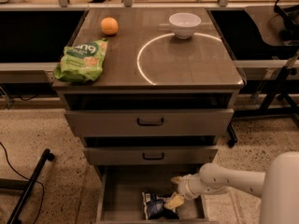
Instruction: Place blue chip bag into bottom drawer
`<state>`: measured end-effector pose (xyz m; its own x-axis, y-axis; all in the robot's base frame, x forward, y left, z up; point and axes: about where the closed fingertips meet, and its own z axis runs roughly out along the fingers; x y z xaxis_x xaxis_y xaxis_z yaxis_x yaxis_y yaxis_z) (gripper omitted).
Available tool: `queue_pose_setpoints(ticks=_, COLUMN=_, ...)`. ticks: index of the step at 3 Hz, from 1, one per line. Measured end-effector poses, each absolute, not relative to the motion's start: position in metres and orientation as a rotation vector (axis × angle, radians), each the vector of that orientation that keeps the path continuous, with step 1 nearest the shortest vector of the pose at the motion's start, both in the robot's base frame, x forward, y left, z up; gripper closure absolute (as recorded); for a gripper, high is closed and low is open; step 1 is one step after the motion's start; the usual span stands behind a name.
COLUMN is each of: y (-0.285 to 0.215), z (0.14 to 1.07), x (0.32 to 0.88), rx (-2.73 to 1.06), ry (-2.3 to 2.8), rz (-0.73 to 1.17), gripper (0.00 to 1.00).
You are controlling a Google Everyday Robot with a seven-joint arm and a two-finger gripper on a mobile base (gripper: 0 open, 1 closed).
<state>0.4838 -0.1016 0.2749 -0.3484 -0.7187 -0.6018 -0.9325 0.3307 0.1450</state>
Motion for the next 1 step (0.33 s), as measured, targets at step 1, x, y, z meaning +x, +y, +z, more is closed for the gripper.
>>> queue_pose_setpoints(ticks=1, y=-0.1232, z=0.2918, x=0.476, rx=-1.459, ry=2.181, rz=0.653, gripper=0.0)
